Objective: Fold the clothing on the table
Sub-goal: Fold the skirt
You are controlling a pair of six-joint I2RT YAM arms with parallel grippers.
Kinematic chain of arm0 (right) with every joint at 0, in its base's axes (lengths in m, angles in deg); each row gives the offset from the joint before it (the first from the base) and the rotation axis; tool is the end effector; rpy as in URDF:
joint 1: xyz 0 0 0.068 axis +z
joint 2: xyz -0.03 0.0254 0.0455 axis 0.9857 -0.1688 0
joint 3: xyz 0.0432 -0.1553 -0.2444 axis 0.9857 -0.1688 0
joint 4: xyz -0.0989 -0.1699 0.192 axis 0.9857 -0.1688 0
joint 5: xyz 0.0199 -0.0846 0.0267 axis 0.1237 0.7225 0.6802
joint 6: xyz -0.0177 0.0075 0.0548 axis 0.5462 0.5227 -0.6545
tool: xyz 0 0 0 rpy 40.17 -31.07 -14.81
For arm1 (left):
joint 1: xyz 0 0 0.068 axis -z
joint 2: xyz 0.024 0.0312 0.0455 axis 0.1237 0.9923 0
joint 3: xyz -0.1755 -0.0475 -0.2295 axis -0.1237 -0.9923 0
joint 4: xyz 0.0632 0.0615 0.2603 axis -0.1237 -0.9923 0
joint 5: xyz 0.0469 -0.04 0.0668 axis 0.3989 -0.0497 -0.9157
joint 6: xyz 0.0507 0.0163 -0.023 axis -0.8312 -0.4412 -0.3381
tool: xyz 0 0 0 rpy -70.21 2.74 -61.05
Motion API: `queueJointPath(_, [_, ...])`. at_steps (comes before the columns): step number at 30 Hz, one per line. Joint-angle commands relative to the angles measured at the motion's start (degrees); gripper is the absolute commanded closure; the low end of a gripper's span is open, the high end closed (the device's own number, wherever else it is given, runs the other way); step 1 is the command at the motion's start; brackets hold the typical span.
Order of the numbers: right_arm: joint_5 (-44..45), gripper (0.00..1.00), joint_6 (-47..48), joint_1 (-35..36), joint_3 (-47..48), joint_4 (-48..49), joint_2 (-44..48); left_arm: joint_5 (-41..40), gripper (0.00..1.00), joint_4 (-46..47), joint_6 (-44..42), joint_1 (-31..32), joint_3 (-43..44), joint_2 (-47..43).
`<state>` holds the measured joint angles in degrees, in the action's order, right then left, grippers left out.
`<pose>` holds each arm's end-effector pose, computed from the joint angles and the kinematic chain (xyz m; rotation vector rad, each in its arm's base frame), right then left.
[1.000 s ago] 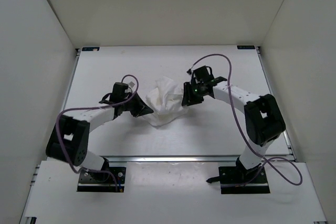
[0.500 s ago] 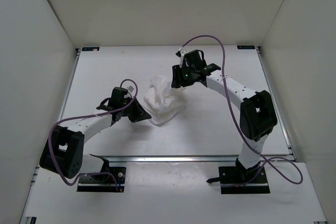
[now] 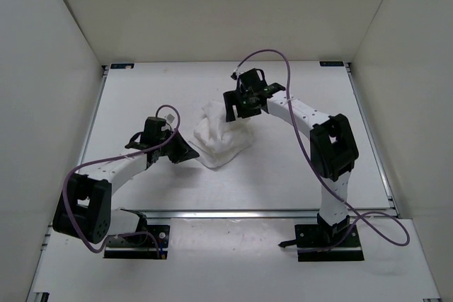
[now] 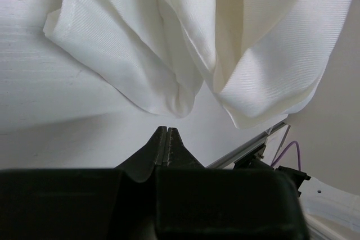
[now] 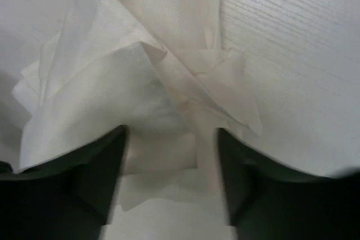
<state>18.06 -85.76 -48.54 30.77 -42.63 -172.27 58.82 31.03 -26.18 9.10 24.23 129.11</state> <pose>0.3941 0.2511 0.2498 -0.4789 2.4792 0.5145 0.2415 -0.0892 0.1833 -0.4927 2.5647 -1.0103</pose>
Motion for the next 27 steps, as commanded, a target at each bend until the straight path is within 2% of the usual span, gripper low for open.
queueJointPath(1, [0.0,0.49,-1.0,-0.1,3.5,-0.1,-0.2,1.0,1.0,0.1,-1.0,-0.5,-0.4,-1.9])
queueJointPath(2, [-0.4,0.68,-1.1,0.0,3.5,0.0,-0.4,1.2,1.0,0.3,-1.0,-0.6,-0.5,-2.0])
queueJointPath(6, [-1.8,0.99,-1.7,0.9,4.2,0.2,0.0,1.2,1.0,0.6,-0.8,-0.6,-1.0,-2.0])
queueJointPath(7, [-3.0,1.0,-2.7,1.0,4.1,0.7,0.3,1.5,1.0,0.7,-0.7,-0.8,-1.7,-2.2])
queueJointPath(12, [-8.1,1.0,-3.1,2.6,5.0,3.1,0.5,1.3,1.0,1.4,-0.5,-1.6,-3.0,-2.7])
queueJointPath(18, [-11.7,1.0,-2.9,6.8,13.4,1.6,-2.7,1.9,1.0,1.9,-0.4,-2.4,-4.3,-3.5])
queueJointPath(21, [-14.9,0.99,-3.8,9.2,14.3,3.8,-3.8,1.9,1.0,1.9,-0.3,-2.5,-4.7,-4.2])
queueJointPath(23, [-16.5,0.81,-4.0,10.7,13.6,4.5,-4.1,1.4,1.0,1.1,-0.6,-3.1,-4.8,-4.9])
queueJointPath(24, [-16.9,0.63,-3.7,11.7,13.8,4.4,-4.3,1.2,1.0,0.9,-1.1,-3.8,-4.9,-5.4])
queueJointPath(25, [-15.9,0.55,-3.5,11.8,13.9,3.6,-4.6,1.3,1.0,0.4,-1.1,-4.4,-5.2,-5.7])
queueJointPath(27, [-14.4,0.49,-2.6,12.3,13.6,2.3,-3.3,1.1,1.0,-0.9,-2.0,-5.0,-4.7,-6.8])
